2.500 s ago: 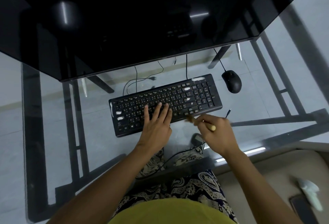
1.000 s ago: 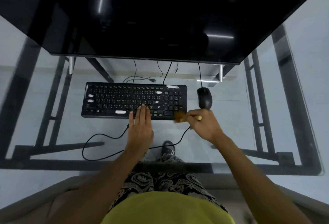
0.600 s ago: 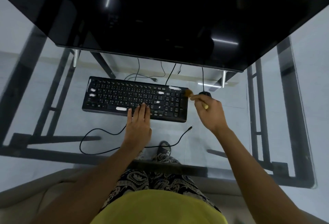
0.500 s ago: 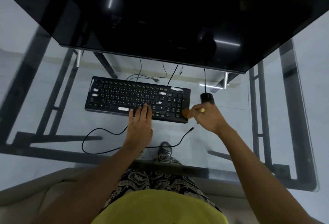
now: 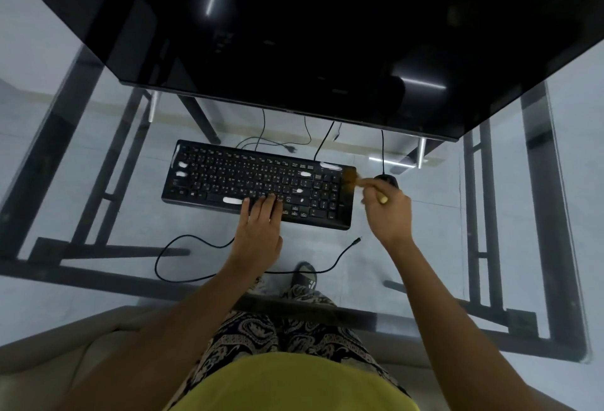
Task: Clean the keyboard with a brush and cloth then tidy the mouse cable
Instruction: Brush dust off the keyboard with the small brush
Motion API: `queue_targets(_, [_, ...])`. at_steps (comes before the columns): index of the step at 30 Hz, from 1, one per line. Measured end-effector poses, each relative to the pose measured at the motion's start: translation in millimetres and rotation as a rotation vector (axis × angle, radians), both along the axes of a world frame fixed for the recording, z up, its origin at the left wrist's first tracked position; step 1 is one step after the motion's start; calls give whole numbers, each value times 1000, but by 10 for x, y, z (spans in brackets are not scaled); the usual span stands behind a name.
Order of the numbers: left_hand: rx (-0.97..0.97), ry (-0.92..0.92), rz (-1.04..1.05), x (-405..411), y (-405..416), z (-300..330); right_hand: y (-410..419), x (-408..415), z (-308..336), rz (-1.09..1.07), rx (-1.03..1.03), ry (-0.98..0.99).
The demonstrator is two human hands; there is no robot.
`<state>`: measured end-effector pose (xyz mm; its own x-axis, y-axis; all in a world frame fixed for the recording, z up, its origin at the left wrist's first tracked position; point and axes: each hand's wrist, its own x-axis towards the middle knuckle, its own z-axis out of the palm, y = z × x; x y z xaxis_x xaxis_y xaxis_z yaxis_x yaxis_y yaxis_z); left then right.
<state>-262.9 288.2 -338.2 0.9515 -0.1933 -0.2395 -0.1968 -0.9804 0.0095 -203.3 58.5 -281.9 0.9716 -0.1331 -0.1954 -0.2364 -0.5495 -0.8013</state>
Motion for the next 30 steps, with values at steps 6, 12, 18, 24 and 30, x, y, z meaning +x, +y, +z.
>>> queue_targets(6, [-58,-23,1,35,34,-8,19,107,26,-27,-17,38])
queue_targets(12, [-35,-13,-8,40,26,-7,14,84,107,72,106,152])
queue_targets(18, [-13,12,-27,-40,33,-28,-9,-3,-3,-64,14,146])
queue_targets(24, [-31,-7,-54,-106,69,-73,117,201,161,-165,-82,-64])
queue_targets(30, [-39,-67,-75,-107,99,-99,826,450,197,240,72,-40])
